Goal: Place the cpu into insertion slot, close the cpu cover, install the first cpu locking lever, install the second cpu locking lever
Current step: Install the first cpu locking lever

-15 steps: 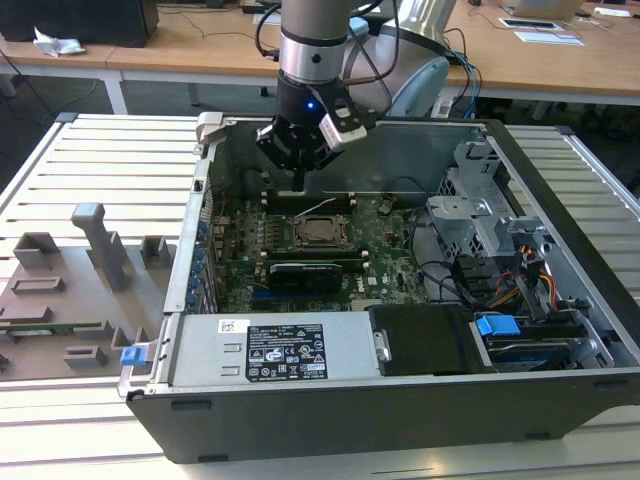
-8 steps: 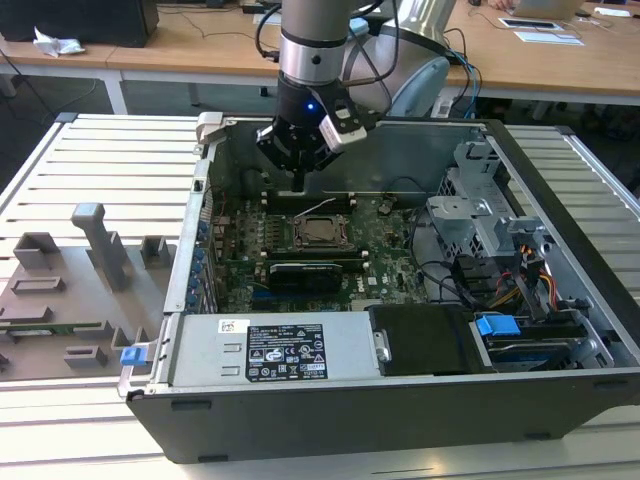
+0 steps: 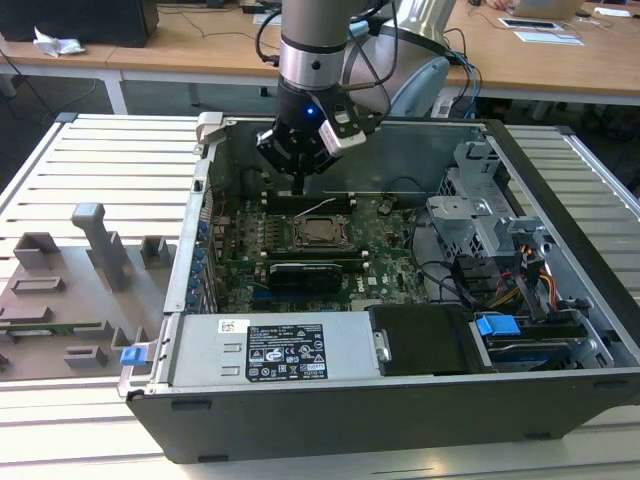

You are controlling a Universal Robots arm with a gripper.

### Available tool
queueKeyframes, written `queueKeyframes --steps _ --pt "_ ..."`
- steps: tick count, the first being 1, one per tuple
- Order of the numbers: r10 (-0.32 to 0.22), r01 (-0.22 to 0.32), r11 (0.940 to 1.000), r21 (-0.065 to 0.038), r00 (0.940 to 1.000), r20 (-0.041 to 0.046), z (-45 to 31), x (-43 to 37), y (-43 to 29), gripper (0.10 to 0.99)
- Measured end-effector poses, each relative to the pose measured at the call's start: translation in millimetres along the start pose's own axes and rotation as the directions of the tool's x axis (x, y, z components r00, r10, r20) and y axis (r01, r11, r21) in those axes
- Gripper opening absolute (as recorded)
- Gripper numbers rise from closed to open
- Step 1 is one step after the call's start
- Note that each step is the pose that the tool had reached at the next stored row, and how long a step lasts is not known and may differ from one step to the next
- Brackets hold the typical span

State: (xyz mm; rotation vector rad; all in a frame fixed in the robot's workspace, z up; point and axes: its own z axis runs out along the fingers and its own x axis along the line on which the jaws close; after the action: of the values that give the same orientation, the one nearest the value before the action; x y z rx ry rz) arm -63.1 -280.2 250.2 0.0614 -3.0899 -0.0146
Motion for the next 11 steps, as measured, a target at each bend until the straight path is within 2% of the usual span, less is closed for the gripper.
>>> queueKeyframes --steps 5,11 --pt "0.0 0.0 1.0 0.0 1.0 0.0001 9.9 -0.5 -0.1 0.106" --pt "0.0 0.0 1.0 0.0 1.0 -0.0001 16.0 -1.6 -0.1 0.106"
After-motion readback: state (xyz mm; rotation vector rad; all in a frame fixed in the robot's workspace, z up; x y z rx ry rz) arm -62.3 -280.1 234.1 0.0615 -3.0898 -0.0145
